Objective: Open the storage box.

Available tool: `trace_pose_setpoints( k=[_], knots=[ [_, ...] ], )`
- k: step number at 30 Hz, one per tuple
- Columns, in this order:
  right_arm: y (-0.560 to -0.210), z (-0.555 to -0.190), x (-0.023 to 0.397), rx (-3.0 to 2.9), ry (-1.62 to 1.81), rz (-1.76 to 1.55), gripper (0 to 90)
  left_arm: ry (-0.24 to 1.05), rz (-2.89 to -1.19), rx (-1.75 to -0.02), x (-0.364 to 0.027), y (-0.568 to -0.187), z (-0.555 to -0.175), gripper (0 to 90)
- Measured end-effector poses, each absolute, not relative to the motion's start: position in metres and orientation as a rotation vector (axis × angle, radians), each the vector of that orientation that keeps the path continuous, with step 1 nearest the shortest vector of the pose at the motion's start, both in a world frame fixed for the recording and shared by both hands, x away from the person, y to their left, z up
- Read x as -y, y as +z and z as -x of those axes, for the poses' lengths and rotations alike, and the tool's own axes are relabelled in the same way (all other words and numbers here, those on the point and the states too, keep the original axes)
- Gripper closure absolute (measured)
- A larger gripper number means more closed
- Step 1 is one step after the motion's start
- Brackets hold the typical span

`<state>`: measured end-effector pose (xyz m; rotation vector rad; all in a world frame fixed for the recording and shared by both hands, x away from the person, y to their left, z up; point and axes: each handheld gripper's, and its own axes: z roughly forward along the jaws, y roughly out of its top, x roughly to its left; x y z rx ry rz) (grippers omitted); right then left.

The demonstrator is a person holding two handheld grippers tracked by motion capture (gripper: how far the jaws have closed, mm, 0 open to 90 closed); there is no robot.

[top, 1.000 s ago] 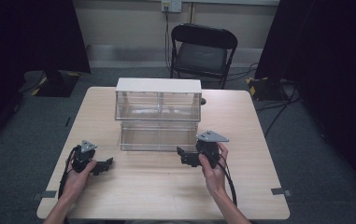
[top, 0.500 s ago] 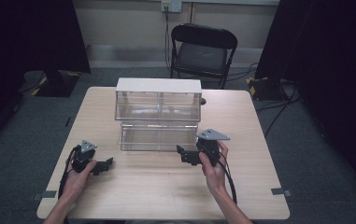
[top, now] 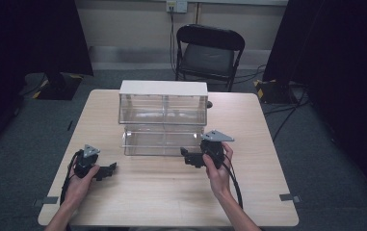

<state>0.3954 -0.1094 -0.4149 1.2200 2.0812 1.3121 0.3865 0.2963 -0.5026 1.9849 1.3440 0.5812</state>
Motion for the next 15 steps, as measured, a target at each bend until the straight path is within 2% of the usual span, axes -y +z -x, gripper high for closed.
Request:
trace_pose_setpoints(
  k=[15],
  knots=[
    [-0.4109,-0.4029,0.1108,-2.064,1.285,-1.257,9.7,0.579,-1.983,-1.345,-0.2962,-0.5027,-0.3865,8.3]
  ],
)
